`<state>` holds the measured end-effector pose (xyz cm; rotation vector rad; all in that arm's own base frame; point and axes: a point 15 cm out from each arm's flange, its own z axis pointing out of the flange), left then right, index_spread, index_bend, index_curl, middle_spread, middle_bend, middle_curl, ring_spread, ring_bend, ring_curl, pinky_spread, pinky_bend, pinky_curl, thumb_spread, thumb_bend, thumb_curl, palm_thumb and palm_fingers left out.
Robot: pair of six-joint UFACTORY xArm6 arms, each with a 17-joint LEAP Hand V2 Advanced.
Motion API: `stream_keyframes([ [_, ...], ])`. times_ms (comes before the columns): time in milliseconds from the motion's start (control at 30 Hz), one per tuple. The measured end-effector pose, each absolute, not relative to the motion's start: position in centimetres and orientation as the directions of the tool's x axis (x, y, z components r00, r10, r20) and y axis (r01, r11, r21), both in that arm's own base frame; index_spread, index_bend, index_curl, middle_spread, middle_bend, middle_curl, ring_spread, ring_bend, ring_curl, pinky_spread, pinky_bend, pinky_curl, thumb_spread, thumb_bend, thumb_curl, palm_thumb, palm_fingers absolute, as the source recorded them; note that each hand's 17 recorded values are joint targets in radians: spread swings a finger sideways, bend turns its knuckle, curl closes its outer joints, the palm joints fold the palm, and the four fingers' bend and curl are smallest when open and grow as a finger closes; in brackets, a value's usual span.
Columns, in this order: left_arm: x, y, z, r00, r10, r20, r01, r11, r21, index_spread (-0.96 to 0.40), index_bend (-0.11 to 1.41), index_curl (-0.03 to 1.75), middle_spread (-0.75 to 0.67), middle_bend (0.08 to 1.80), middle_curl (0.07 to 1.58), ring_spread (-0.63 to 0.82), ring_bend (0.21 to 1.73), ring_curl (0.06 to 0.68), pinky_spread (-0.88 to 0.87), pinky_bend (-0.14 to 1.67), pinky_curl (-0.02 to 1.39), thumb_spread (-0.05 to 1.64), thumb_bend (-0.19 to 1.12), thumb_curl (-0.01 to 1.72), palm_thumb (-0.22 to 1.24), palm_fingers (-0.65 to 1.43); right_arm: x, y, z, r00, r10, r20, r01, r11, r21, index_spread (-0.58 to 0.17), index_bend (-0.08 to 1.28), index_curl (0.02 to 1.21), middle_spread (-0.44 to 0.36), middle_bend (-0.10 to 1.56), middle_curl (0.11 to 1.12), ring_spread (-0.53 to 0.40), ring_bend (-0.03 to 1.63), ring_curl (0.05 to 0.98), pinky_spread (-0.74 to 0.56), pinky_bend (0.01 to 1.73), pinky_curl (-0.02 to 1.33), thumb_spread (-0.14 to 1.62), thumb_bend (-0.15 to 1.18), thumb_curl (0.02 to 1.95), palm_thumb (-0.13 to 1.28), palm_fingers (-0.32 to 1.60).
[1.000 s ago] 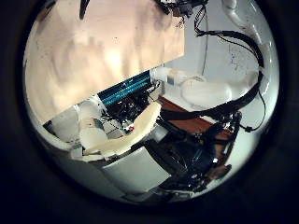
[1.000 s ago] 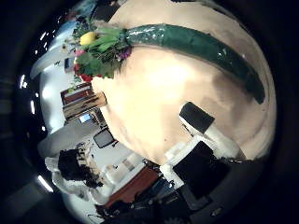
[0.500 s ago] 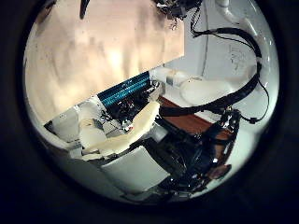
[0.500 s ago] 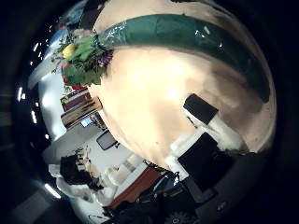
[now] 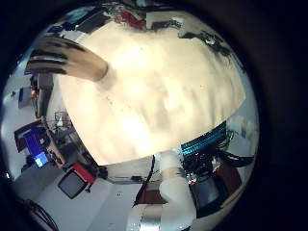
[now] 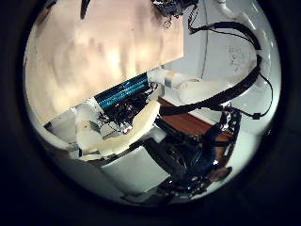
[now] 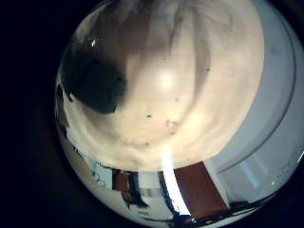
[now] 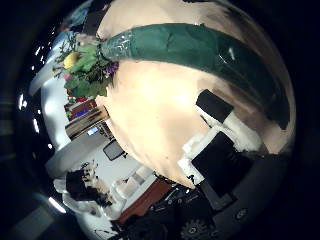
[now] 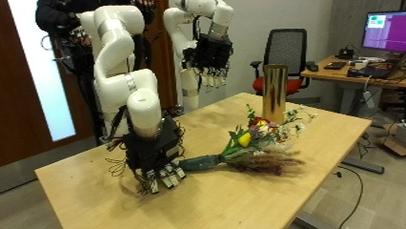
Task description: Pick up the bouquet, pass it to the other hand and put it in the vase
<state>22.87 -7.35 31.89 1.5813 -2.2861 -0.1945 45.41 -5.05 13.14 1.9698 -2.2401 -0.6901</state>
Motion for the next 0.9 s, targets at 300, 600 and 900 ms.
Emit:
stream_keyframes([
  [300, 22.8, -7.5, 32.1, -0.321, -0.924, 0.209, -0.877, 0.373, 0.303, 0.0, 0.22, 0.49, 0.08, 0.24, 0.38, 0.33, 0.43, 0.149, 0.43, 0.17, 0.17, 0.95, -0.03, 0.29, 0.29, 0.38, 45.9, -5.1, 12.6, -0.171, -0.957, -0.235, -0.91, 0.061, 0.41, -0.233, 0.17, 0.3, 0.02, 0.35, 0.35, -0.126, 0.7, 0.235, 0.09, 0.26, 0.24, 1.06, -0.02, 0.5, 0.79, 0.54],
  [600, 22.8, -7.5, 32.1, -0.32, -0.924, 0.211, -0.876, 0.373, 0.305, 0.0, 0.23, 0.49, 0.08, 0.25, 0.37, 0.32, 0.42, 0.149, 0.43, 0.17, 0.17, 0.95, -0.03, 0.3, 0.28, 0.38, 46.0, -4.0, 12.2, -0.155, -0.959, -0.237, -0.886, 0.029, 0.462, -0.235, 0.21, 0.34, -0.029, 0.5, 0.4, -0.211, 0.8, 0.247, -0.02, 0.26, 0.19, 1.03, -0.01, 0.52, 0.86, 0.85],
  [900, 22.8, -7.5, 32.2, -0.319, -0.924, 0.211, -0.877, 0.372, 0.303, 0.0, 0.23, 0.49, 0.08, 0.26, 0.38, 0.32, 0.43, 0.152, 0.42, 0.17, 0.17, 0.95, -0.03, 0.3, 0.28, 0.38, 45.7, -3.2, 12.8, -0.078, -0.981, -0.176, -0.882, -0.015, 0.471, -0.326, 0.69, 0.59, -0.16, 0.92, 0.58, -0.235, 1.13, 0.428, -0.51, 0.88, 0.37, 0.84, -0.02, 0.55, 0.92, 1.46],
])
